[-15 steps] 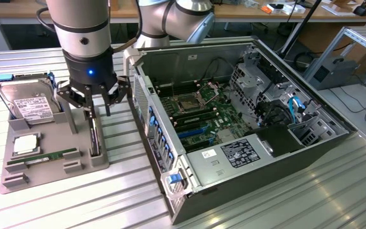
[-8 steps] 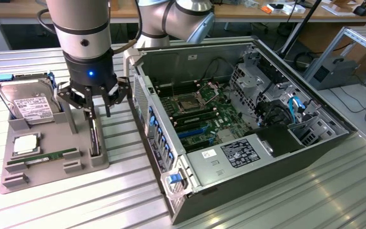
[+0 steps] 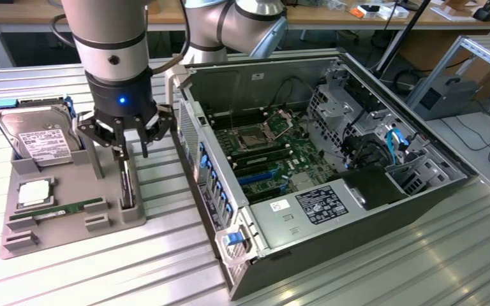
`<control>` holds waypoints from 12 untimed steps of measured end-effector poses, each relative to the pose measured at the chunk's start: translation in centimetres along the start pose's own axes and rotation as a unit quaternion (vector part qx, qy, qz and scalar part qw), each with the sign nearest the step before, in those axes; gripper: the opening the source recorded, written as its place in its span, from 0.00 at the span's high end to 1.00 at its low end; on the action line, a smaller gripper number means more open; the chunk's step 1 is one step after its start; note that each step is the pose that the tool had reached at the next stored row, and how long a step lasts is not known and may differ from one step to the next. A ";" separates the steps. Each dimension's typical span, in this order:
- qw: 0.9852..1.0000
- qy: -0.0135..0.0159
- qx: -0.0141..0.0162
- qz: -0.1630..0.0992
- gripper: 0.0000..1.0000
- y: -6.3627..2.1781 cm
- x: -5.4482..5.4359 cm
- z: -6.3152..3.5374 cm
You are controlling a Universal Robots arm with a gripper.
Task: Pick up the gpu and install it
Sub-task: 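Pick up the gpu and move the gpu toward the slot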
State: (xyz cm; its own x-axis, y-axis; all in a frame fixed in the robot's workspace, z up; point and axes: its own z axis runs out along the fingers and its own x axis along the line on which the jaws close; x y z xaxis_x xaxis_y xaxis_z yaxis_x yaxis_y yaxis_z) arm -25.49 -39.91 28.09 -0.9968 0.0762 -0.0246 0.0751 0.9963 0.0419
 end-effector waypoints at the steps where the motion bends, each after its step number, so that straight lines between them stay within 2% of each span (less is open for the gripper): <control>1: 1.000 0.000 0.000 0.000 0.64 0.00 0.0 0.07; 12: 1.000 0.000 0.001 0.000 0.64 -0.02 0.0 0.59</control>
State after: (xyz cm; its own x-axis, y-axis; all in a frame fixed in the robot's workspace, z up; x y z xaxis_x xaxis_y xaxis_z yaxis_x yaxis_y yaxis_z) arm -25.49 -39.91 27.50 -0.9968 0.0761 -0.0247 0.0751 0.9963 0.0407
